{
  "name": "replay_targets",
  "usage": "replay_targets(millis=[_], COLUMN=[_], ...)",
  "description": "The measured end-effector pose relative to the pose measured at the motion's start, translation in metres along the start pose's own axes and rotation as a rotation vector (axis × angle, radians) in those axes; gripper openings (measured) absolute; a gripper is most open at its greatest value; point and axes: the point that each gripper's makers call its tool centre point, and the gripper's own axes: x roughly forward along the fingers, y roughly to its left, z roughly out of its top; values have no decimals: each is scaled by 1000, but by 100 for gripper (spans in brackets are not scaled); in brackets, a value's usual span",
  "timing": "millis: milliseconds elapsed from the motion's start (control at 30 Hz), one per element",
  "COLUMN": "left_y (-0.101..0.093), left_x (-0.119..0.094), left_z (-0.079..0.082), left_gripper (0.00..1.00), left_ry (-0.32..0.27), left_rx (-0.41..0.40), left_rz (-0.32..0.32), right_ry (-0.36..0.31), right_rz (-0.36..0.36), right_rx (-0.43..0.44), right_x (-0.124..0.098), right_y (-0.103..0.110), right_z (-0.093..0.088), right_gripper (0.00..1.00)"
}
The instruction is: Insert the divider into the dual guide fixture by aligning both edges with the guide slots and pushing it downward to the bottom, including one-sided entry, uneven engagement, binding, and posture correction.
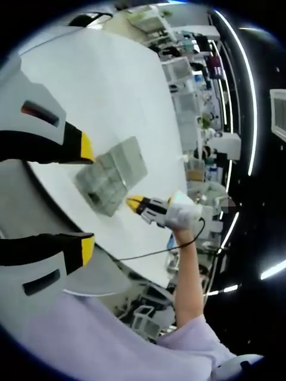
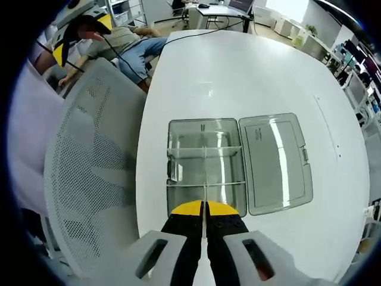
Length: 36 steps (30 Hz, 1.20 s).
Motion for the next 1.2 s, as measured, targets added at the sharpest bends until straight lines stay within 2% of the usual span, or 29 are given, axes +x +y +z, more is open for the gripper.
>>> replay_targets(millis=[767, 967, 1200], left_y=[1, 3, 6], left_x=[-1, -1, -2], left_z=[-5, -4, -6], left_gripper=[44, 44, 44], left_ry=[8, 5, 5], left_rx=[-22, -29, -42], left_rz=[23, 28, 39], right_ry=[-2, 42, 56], right_rz=[10, 17, 33], right_rx=[-2, -30, -27], right_x=[9, 17, 22], right_y=[-3, -2, -5], right_z=[1, -1, -4], right_gripper=[0, 0, 0])
